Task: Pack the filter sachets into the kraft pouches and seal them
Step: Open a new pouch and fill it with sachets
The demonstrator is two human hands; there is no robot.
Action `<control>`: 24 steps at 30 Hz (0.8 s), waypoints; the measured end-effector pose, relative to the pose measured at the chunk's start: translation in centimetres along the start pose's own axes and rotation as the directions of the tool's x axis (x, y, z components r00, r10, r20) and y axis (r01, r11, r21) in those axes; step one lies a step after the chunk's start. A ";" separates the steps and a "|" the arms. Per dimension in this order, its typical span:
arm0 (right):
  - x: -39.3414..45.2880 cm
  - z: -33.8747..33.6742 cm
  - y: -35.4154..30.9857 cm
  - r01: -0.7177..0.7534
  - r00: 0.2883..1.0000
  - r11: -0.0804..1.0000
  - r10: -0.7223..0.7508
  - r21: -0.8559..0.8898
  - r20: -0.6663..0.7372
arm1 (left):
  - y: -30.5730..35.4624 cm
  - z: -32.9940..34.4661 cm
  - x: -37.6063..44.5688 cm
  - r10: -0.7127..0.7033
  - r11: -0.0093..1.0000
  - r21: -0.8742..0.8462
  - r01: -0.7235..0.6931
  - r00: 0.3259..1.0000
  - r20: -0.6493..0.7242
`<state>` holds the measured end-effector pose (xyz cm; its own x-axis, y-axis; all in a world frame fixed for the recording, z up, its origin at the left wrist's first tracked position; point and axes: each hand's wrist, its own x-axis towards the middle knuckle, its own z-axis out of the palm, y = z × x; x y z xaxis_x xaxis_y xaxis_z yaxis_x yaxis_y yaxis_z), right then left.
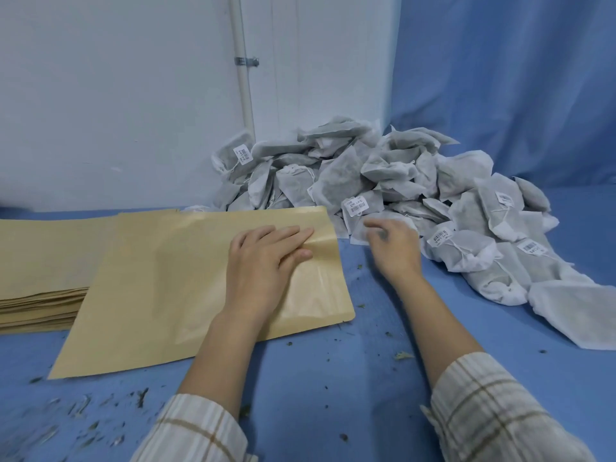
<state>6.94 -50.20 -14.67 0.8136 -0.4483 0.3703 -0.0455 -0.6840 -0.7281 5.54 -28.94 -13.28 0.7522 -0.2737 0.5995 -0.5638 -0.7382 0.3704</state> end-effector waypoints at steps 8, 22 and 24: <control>2.2 0.7 3.7 -0.135 0.989 0.951 0.148 -0.278 0.027 | -0.7 0.1 -0.2 -0.051 0.998 0.029 0.052 0.999 -0.016; 0.7 -2.8 2.0 -0.059 0.965 0.737 -0.130 0.673 0.228 | -1.1 -0.5 -0.2 -0.117 0.993 0.022 0.118 0.991 -0.063; 0.1 -2.0 1.0 -0.091 0.944 0.731 -0.153 0.677 0.292 | -0.5 -0.4 -0.2 -0.078 0.997 -0.014 0.078 0.995 -0.060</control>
<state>5.82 -52.14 -14.18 0.9443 -0.1502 0.2928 0.2853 -0.0698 -0.9559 5.57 -28.24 -13.31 0.7720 -0.1773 0.6104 -0.5085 -0.7485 0.4257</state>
